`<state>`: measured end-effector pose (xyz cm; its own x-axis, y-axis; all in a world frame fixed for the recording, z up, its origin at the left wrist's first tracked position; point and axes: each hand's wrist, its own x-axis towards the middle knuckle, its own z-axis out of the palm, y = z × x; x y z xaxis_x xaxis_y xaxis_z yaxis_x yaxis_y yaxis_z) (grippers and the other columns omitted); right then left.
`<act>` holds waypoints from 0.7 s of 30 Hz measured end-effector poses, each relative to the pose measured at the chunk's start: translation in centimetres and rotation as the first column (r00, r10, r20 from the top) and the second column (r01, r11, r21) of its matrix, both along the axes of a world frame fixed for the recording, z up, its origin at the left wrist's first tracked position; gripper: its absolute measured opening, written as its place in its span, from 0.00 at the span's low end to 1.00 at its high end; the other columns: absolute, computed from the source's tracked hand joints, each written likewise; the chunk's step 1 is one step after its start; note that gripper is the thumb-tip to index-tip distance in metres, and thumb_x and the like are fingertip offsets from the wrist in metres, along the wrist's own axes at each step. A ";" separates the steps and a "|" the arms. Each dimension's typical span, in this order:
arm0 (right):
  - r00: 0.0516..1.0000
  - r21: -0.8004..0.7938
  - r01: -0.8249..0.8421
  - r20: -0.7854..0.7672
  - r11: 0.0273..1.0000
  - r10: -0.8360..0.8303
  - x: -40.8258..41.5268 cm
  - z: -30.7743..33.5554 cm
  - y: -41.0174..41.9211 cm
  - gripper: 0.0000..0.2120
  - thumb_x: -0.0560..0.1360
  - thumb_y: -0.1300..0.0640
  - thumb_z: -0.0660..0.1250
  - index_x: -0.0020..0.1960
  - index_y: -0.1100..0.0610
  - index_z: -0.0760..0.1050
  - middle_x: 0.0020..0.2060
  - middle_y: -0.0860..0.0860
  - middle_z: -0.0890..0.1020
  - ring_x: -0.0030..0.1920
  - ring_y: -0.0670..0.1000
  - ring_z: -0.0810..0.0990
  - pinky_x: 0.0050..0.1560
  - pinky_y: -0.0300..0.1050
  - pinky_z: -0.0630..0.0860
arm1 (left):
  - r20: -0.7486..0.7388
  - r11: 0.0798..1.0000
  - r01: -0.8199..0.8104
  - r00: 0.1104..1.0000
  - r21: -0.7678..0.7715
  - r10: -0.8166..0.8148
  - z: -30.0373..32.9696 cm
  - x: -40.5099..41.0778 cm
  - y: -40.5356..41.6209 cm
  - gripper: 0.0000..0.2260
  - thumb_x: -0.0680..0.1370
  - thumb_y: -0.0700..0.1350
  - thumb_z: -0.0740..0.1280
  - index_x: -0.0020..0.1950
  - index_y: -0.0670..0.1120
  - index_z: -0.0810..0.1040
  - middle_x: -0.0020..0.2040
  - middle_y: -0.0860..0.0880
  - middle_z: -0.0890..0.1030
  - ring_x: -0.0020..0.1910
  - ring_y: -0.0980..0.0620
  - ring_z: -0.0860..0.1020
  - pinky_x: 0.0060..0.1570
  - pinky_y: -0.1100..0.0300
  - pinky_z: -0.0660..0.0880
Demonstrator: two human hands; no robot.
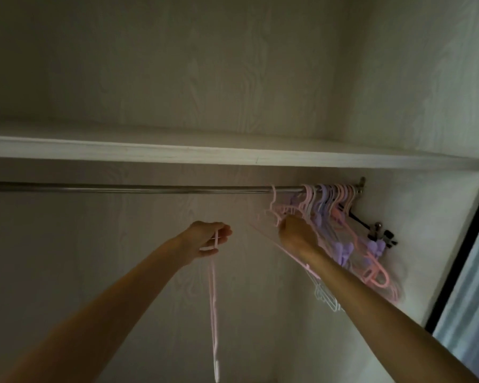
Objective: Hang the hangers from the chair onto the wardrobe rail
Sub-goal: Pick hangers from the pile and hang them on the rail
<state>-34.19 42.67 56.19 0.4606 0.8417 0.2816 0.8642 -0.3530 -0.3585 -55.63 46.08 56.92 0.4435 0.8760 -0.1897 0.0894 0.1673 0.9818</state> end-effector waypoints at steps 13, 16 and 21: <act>0.813 0.075 -0.365 0.511 0.928 0.278 3.8 4.2 5.3 0.24 0.78 0.51 0.60 0.72 0.54 0.62 0.68 0.54 0.69 0.69 0.56 0.66 0.69 0.50 0.59 | -0.074 0.994 0.085 0.994 0.068 -0.080 0.7 1.9 3.0 0.15 0.78 0.41 0.64 0.63 0.36 0.74 0.55 0.44 0.80 0.55 0.50 0.77 0.59 0.54 0.75; 0.774 0.089 -0.370 0.579 0.925 0.254 5.5 3.8 6.0 0.22 0.74 0.53 0.66 0.67 0.54 0.70 0.62 0.55 0.76 0.63 0.58 0.72 0.65 0.53 0.63 | -0.109 0.993 0.095 0.990 0.070 -0.087 0.4 2.4 3.2 0.15 0.79 0.42 0.64 0.63 0.37 0.74 0.58 0.43 0.80 0.56 0.50 0.77 0.59 0.54 0.75; 0.766 0.151 -0.301 0.626 0.941 0.144 8.7 4.2 5.0 0.21 0.71 0.54 0.71 0.62 0.56 0.75 0.56 0.57 0.79 0.58 0.60 0.75 0.63 0.54 0.65 | -0.127 0.994 0.094 0.988 0.060 -0.086 0.2 2.7 3.7 0.15 0.79 0.42 0.63 0.64 0.38 0.74 0.59 0.44 0.80 0.57 0.50 0.77 0.59 0.54 0.74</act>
<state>-25.50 47.62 60.40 -0.0608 0.7731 0.6314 0.9719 -0.0982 0.2138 -52.88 49.74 57.11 0.4979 0.8458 -0.1918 0.2226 0.0890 0.9708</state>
